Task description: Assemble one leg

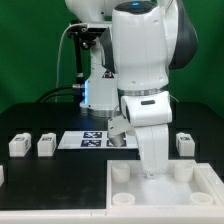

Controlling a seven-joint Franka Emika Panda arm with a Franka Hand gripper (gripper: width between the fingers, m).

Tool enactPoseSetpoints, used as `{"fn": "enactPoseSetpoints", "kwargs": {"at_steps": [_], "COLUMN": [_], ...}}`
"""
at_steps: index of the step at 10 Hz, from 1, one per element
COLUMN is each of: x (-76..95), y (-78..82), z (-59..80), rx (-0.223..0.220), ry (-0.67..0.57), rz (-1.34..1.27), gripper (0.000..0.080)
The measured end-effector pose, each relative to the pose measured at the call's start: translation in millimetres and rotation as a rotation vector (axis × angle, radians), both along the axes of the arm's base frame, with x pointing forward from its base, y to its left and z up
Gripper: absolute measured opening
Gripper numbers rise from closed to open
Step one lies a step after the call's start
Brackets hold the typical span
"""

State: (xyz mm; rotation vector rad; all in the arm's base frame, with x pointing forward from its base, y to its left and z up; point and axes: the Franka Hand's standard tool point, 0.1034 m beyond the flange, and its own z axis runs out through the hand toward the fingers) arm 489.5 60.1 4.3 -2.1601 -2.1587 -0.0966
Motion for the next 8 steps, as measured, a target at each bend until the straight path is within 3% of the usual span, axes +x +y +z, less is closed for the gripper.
{"fn": "enactPoseSetpoints", "kwargs": {"at_steps": [1, 2, 3, 4, 8], "x": [0.0, 0.0, 0.3, 0.4, 0.6], "y": [-0.2, -0.4, -0.6, -0.6, -0.7], "z": [-0.1, 0.0, 0.2, 0.3, 0.3], "rx": [0.000, 0.000, 0.000, 0.000, 0.000], "ry": [0.000, 0.000, -0.001, -0.001, -0.001], "rz": [0.000, -0.001, -0.001, -0.001, -0.002], "gripper": [0.0373, 0.0373, 0.0563, 0.0626, 0.0648]}}
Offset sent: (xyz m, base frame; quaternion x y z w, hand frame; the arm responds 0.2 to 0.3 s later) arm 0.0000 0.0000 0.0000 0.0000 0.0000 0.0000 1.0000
